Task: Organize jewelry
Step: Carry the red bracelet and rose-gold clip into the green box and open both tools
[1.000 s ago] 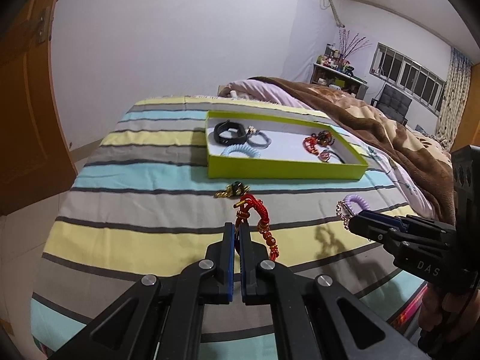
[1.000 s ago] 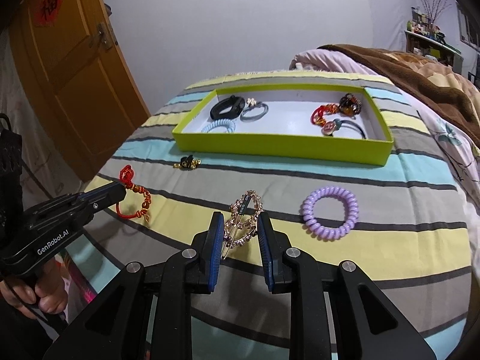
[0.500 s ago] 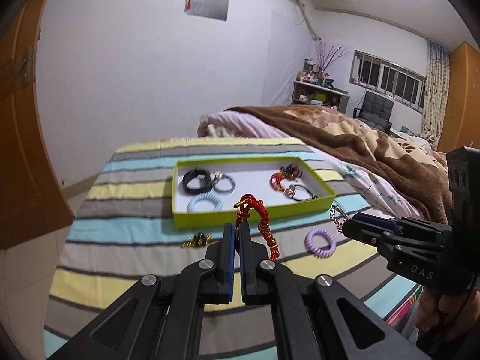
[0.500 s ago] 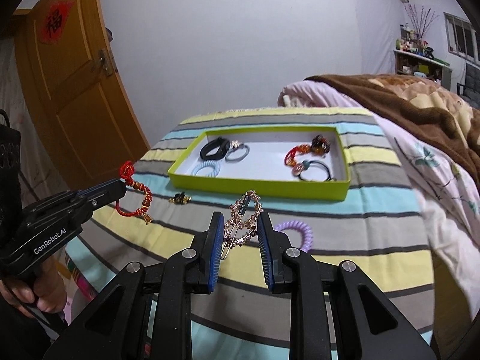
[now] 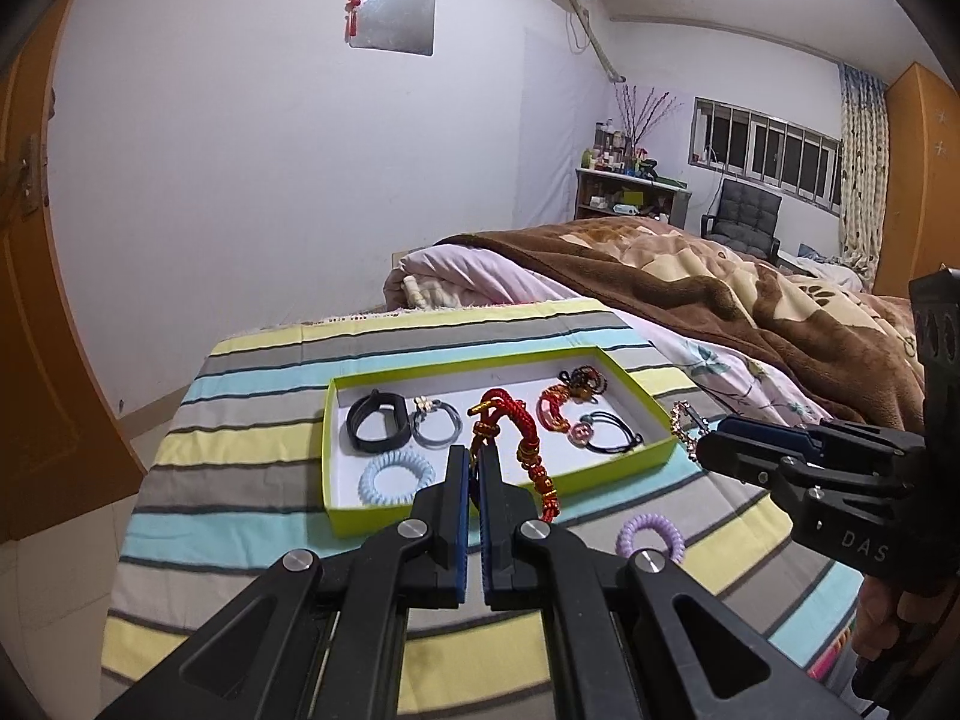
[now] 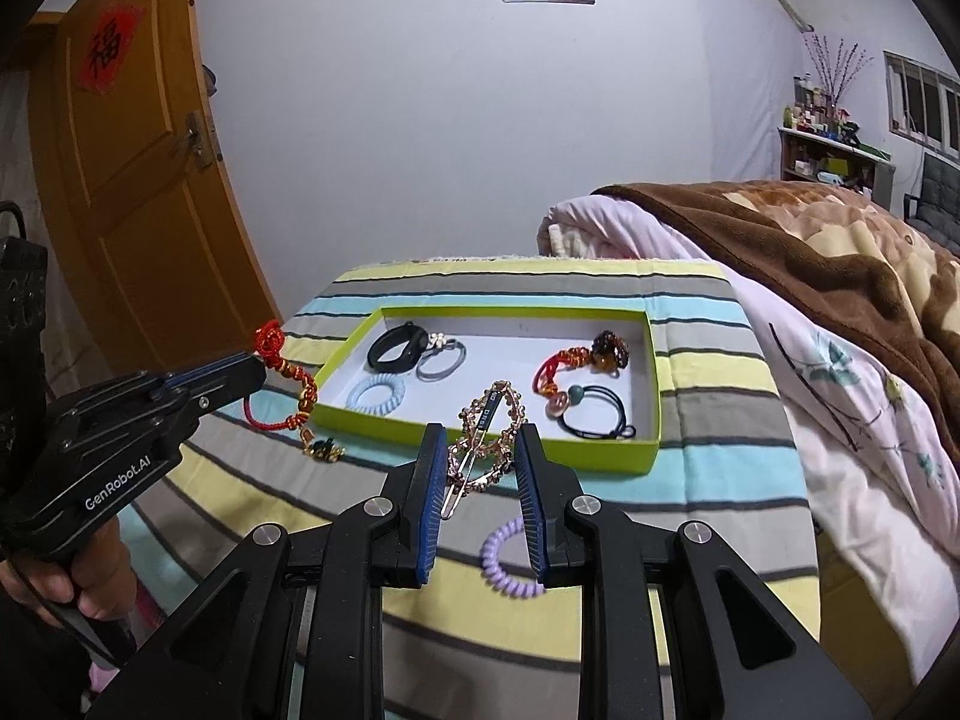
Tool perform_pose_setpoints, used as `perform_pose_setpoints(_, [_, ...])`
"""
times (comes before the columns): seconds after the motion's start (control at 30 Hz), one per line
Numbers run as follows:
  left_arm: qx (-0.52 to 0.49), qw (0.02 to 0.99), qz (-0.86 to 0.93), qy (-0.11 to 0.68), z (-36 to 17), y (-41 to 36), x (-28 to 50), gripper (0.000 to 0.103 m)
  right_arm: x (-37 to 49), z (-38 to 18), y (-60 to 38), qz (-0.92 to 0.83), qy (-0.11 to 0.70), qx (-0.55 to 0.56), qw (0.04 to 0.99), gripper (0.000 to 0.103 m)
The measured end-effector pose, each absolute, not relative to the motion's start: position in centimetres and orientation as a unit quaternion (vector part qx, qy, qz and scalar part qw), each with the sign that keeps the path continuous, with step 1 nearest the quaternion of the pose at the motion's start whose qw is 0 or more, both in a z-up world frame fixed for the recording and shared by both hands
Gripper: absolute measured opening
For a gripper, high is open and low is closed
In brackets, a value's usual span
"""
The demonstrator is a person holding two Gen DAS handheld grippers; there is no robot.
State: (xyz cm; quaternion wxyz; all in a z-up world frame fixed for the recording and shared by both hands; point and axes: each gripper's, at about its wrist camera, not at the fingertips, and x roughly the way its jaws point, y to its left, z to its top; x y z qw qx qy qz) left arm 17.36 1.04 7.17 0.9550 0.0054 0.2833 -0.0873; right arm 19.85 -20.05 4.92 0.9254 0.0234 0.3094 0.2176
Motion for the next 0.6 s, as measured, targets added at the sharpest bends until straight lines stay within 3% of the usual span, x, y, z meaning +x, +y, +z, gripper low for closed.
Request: perform_pose_setpoints(0.6, [0.009, 0.943, -0.086, 0.322, 3.2, 0.9, 26.6, 0.002, 28.3, 1.8, -18.7, 0.213, 0.346, 0.014, 0.913, 0.024])
